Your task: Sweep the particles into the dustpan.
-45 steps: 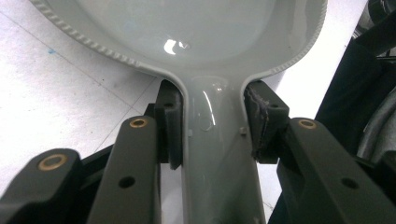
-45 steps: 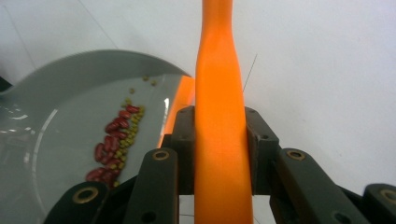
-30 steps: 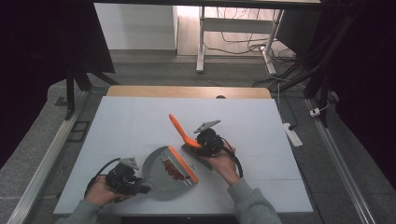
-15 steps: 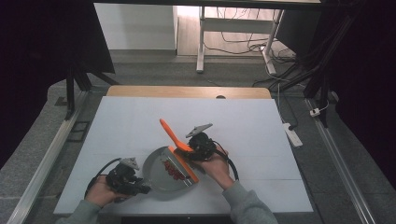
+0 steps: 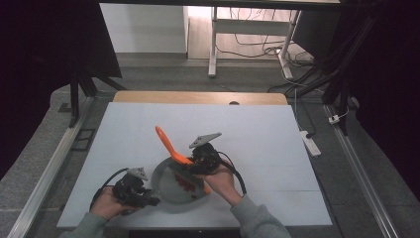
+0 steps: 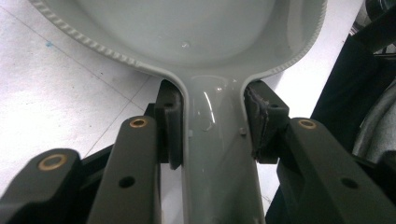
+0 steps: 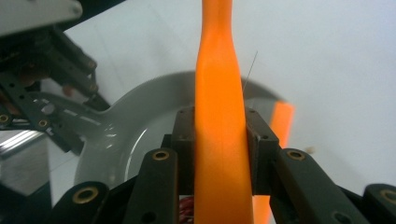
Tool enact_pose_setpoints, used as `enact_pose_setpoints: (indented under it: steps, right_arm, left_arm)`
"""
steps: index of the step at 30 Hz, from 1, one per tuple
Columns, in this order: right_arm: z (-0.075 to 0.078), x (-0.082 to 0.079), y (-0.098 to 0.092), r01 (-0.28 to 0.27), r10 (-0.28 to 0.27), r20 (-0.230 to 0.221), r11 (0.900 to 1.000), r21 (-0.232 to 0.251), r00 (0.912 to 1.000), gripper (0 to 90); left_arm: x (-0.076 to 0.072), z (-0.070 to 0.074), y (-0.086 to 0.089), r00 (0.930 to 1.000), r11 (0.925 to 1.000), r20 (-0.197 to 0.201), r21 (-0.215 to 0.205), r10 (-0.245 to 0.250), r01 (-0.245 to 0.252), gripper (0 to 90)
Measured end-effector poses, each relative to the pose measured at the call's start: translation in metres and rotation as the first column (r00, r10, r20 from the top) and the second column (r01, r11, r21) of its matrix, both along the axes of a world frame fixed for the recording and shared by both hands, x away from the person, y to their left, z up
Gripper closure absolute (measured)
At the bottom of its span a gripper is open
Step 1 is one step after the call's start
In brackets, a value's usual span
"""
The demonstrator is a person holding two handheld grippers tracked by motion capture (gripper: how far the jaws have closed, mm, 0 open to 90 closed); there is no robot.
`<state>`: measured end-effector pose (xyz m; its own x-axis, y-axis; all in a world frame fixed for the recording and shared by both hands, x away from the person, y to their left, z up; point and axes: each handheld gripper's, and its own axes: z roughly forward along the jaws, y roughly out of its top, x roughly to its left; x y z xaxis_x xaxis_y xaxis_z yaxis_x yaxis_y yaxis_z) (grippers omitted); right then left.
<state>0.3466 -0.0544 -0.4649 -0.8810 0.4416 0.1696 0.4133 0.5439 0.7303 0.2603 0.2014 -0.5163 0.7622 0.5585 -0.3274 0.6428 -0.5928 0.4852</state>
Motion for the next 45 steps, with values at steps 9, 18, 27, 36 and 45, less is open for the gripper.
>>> enact_pose_setpoints:
  steps: [9,18,27,36,45]
  right_arm:
    - [0.008,0.018,-0.03,0.121,-0.119,0.079,0.992,-0.03,0.9898,70.4]
    - [-0.002,0.031,-0.037,0.176,-0.169,0.091,0.981,-0.081,0.9814,70.4]
    - [-0.016,0.061,-0.016,0.187,-0.168,0.103,0.96,-0.207,0.9804,70.5]
    - [-0.018,0.049,0.002,0.122,-0.107,0.081,0.969,-0.213,0.9909,70.5]
    - [-0.011,0.025,0.008,-0.023,0.021,-0.022,0.998,-0.064,0.9995,70.5]
  left_arm:
    - [0.0,0.0,0.0,1.0,1.0,0.0,-0.002,0.0,0.0,61.6]
    - [-0.001,0.002,0.003,1.0,1.0,-0.003,-0.001,0.001,-0.001,61.5]
    - [-0.001,0.002,0.003,1.0,1.0,-0.007,-0.002,0.002,-0.002,61.5]
    - [-0.001,0.002,0.003,1.0,1.0,-0.008,-0.005,0.002,-0.002,61.6]
    - [0.0,0.001,0.003,0.9999,1.0,-0.012,-0.001,-0.001,0.001,61.6]
